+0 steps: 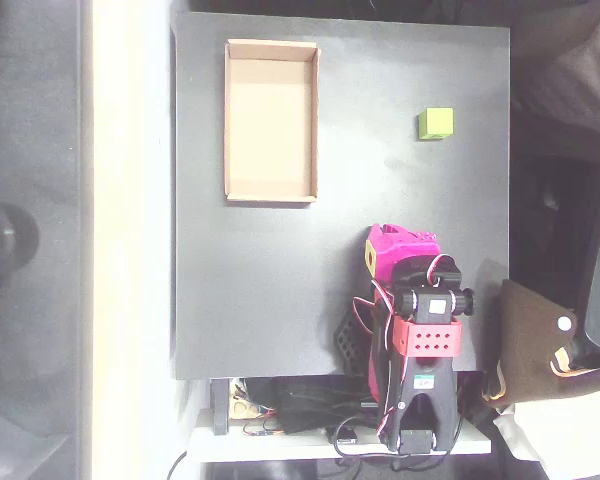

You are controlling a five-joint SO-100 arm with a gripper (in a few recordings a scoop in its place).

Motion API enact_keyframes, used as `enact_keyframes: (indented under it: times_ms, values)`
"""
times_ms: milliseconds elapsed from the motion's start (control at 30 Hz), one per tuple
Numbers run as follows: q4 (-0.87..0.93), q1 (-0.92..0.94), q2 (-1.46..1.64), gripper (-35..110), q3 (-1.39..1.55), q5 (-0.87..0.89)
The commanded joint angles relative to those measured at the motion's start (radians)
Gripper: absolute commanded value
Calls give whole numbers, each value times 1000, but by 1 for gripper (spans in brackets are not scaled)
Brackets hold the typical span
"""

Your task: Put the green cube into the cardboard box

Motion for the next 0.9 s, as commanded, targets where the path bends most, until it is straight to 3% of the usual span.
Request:
enact_keyframes:
  times_ms: [0, 467, 867]
  values:
    - [32, -11, 2, 3, 12, 6]
    - [32, -18, -38, 3, -89, -2]
    - [31, -18, -474, 3, -644, -2]
